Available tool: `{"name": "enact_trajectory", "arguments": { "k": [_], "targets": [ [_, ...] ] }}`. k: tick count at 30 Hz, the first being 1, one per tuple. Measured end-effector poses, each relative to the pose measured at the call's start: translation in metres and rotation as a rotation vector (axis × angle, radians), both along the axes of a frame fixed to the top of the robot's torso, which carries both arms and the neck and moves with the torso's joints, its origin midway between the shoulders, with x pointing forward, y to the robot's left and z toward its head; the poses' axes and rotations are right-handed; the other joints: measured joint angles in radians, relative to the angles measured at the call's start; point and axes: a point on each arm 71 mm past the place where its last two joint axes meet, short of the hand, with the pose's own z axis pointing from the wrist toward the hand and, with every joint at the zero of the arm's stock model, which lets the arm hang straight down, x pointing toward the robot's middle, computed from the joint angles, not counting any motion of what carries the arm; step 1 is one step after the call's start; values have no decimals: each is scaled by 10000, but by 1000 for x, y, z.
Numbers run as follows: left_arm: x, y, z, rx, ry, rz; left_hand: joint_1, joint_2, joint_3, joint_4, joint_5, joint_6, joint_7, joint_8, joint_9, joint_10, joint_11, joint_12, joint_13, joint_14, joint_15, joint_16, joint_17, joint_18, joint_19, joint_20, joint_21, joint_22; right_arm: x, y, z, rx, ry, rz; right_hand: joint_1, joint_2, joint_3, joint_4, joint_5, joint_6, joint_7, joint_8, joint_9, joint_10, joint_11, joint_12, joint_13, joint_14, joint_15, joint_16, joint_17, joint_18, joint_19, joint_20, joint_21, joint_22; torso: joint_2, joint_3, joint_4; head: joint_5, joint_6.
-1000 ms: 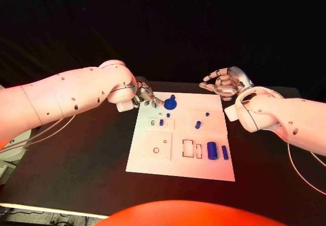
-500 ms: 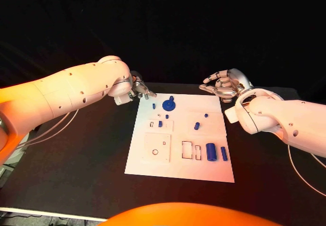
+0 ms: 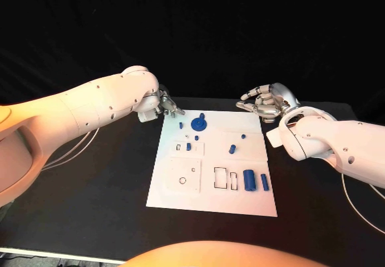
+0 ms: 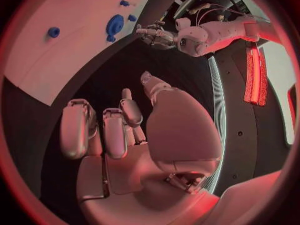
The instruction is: Assemble the parts on the task board
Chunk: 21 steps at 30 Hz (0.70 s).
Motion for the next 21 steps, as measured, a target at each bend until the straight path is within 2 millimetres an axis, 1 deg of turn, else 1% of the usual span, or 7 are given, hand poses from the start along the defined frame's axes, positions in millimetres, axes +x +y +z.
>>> {"name": "enact_trajectory", "arguments": {
  "k": [6,12,14,19,21],
  "targets": [
    [2,-3,-3,130,163,-95,0,0,0,0,0,35,-36,0,0,0,0,0,-1,0,0,0,-1,0,35,-35,38,21,0,0,0,3,0,7,0,0,0,0,0,0,0,0,-6,0,0,0,0,0,0,0,-1,0,0,0,0,-1,29,-3,-36,14,12],
    [1,-5,-9,239,396,-225,0,0,0,0,0,35,-36,40,1,0,0,0,-26,0,-1,35,-1,-1,72,1,38,40,0,1,0,7,-2,19,0,0,0,0,0,0,0,0,-6,0,0,0,0,0,0,0,-2,1,0,0,0,-1,29,-3,-36,-4,-19],
    [1,-5,-10,257,452,-266,0,0,1,0,0,71,-72,40,1,-1,0,0,-26,0,-1,35,-1,0,72,2,38,40,0,1,0,9,-4,21,0,0,0,0,0,0,0,0,-6,0,0,0,1,0,0,0,-1,0,0,0,0,-2,29,-3,-33,-9,-25],
    [0,-6,-12,298,583,-370,121,121,1,0,-1,146,-73,81,-12,35,-36,36,-11,0,0,35,-2,0,75,-2,45,69,0,1,0,10,-5,28,0,0,0,0,0,0,0,0,-6,0,0,0,1,0,0,0,-2,0,0,0,0,-2,18,-3,-25,-23,-37],
    [0,-6,-13,308,624,-404,177,176,1,0,-1,186,-114,89,-21,55,-56,36,17,0,-1,35,-2,0,107,-35,78,101,0,1,0,9,-6,26,0,0,0,0,0,0,0,0,-6,0,0,0,1,0,0,0,-2,0,0,0,0,-3,17,-1,-24,-25,-42]
  ]
}}
